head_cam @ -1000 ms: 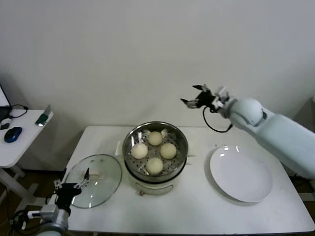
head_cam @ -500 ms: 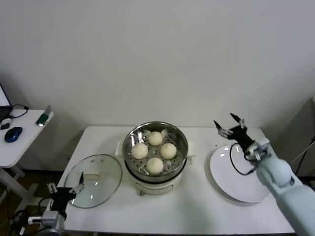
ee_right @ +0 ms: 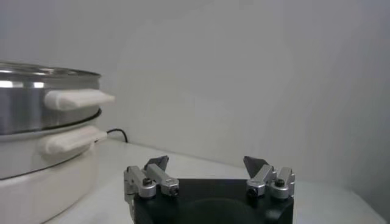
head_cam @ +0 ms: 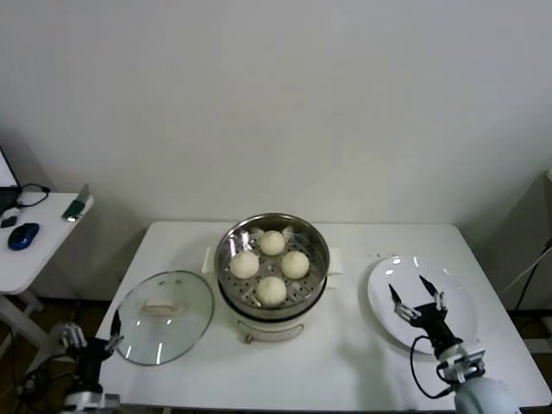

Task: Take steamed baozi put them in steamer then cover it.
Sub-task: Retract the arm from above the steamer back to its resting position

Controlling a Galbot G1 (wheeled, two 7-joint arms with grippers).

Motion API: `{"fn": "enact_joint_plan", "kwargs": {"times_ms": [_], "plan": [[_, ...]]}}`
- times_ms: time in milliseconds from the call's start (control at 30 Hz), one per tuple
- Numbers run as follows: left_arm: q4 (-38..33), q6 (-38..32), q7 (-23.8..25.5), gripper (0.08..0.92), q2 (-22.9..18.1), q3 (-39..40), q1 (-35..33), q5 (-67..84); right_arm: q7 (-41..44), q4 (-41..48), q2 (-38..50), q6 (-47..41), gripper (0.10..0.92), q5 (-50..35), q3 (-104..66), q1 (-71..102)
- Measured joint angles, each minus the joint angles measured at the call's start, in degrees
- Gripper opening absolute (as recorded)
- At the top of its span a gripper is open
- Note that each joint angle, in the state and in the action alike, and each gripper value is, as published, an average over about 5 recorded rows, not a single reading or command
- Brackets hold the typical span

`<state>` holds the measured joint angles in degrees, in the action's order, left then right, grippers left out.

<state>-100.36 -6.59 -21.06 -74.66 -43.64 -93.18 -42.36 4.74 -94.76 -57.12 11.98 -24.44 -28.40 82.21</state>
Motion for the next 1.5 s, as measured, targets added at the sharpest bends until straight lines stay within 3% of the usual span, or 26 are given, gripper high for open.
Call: {"fn": "enact_joint_plan", "kwargs": {"times_ms": [200,433,1333,1500], "plan": [[4.5,-1.9,-4.7,0.823,-0.6,1.4,1.3,-14.5,0.0,-0.3,-2.4,1.5,0.823,1.1,-0.9,2.5],[9.0,-2.8,-6.9,0.823,-1.4,2.9,3.5,-24.3,0.3,-0.3,-4.0,2.9,0.823,2.2,-1.9,4.7],[20.6,-0.2,-5.6,0.823,0.8,7.5,15.3,-32.1,0.6,-0.6,-7.7,5.1,0.823,5.4,-3.6,8.2],[21.4,0.5,-5.2,0.740,1.4,8.2,16.3,-32.2,0.6,-0.5,-8.0,5.4,0.823,5.8,-3.6,8.4]]}}
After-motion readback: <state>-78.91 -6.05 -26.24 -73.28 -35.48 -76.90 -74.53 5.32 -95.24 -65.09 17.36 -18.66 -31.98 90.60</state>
